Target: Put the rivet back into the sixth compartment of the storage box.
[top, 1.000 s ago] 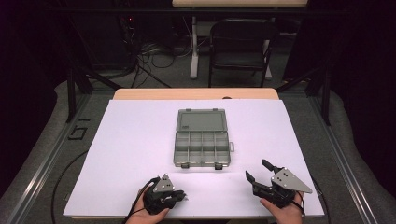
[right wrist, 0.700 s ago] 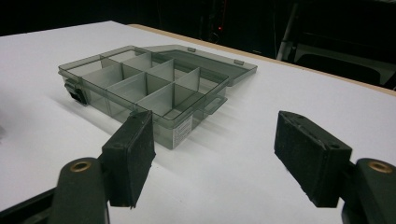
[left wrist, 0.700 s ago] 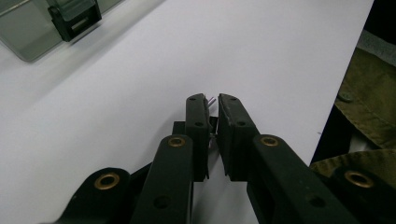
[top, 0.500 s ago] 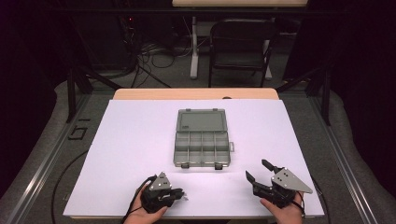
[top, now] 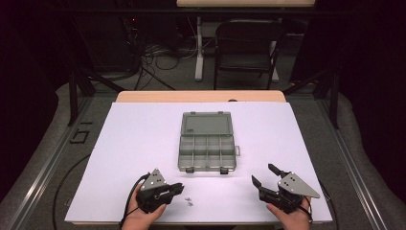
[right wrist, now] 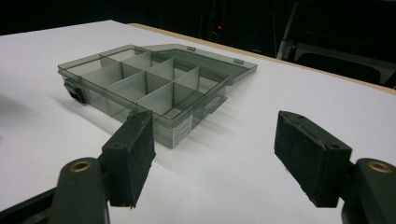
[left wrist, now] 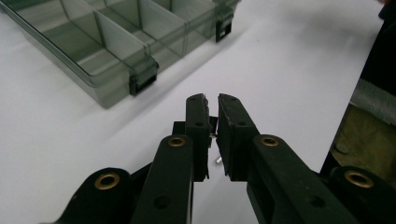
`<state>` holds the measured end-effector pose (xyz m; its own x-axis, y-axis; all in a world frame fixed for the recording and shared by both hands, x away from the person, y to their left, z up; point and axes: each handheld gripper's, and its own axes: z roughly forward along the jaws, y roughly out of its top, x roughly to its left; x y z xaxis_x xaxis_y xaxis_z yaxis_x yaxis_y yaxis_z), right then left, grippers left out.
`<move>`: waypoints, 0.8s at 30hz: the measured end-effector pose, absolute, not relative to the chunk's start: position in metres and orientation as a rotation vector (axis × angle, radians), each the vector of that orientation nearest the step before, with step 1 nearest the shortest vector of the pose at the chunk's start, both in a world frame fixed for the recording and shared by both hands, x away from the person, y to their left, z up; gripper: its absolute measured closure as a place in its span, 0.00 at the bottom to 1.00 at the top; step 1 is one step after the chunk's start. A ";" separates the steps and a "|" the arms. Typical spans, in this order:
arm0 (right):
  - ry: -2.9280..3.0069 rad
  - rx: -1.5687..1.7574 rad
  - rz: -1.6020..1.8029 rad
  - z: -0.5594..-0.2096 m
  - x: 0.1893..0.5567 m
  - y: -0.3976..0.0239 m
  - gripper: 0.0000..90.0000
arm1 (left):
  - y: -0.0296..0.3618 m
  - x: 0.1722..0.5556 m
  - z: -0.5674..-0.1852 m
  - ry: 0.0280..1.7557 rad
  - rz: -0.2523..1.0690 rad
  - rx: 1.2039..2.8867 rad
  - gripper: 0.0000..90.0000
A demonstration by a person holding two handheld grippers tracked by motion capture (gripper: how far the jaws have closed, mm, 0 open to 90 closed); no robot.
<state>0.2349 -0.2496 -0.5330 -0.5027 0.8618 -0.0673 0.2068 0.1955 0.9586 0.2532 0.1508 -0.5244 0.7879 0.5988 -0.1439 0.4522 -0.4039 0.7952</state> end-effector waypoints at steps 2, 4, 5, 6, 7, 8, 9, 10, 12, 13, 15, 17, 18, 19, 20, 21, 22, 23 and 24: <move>1.846 0.995 1.328 -0.533 0.235 -0.250 0.32 | 0.153 0.255 -0.521 0.790 0.215 2.038 0.92; 1.845 1.001 1.331 -0.533 0.235 -0.249 0.32 | 0.155 0.257 -0.519 0.796 0.228 2.028 0.92; 1.845 0.997 1.328 -0.533 0.235 -0.249 0.32 | 0.155 0.258 -0.518 0.800 0.228 2.022 0.92; 1.844 0.996 1.328 -0.533 0.235 -0.249 0.32 | 0.155 0.258 -0.518 0.802 0.230 2.018 0.92; 1.843 0.996 1.327 -0.533 0.235 -0.249 0.32 | 0.155 0.259 -0.517 0.805 0.235 2.012 0.92; 1.843 0.996 1.328 -0.533 0.235 -0.249 0.32 | 0.155 0.260 -0.517 0.804 0.236 2.014 0.92; 1.843 0.998 1.328 -0.533 0.235 -0.249 0.32 | 0.154 0.260 -0.516 0.805 0.243 2.008 0.92; 1.844 0.998 1.327 -0.533 0.235 -0.249 0.32 | 0.153 0.262 -0.515 0.810 0.245 1.999 0.92; 1.843 1.007 1.328 -0.533 0.235 -0.249 0.32 | 0.152 0.264 -0.513 0.811 0.249 1.989 0.92; 1.844 1.001 1.327 -0.533 0.235 -0.249 0.32 | 0.152 0.266 -0.511 0.813 0.249 1.984 0.92; 1.845 1.003 1.326 -0.533 0.235 -0.249 0.32 | 0.150 0.270 -0.508 0.814 0.257 1.976 0.92; 1.844 1.006 1.327 -0.534 0.235 -0.249 0.32 | 0.149 0.273 -0.505 0.814 0.258 1.972 0.92; 1.841 1.006 1.328 -0.534 0.235 -0.249 0.32 | 0.147 0.275 -0.504 0.815 0.250 1.963 0.92; 1.842 1.008 1.329 -0.534 0.235 -0.249 0.32 | 0.146 0.278 -0.502 0.813 0.260 1.956 0.92; 1.842 1.010 1.328 -0.534 0.235 -0.249 0.32 | 0.144 0.279 -0.502 0.820 0.253 1.949 0.92; 1.842 1.010 1.327 -0.534 0.236 -0.249 0.32 | 0.143 0.282 -0.500 0.812 0.261 1.955 0.92; 1.837 1.009 1.328 -0.534 0.236 -0.249 0.32 | 0.141 0.283 -0.499 0.812 0.264 1.950 0.92; 1.838 1.009 1.329 -0.534 0.236 -0.249 0.32 | 0.139 0.286 -0.498 0.809 0.261 1.946 0.92; 1.839 1.010 1.329 -0.534 0.236 -0.249 0.32 | 0.138 0.288 -0.497 0.809 0.259 1.943 0.92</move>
<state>0.2358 -0.2487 -0.5344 -0.4951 0.8666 -0.0632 0.2121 0.1910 0.9584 0.2875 0.1377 -0.4972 0.7554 0.6367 -0.1549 0.4283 -0.3008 0.8521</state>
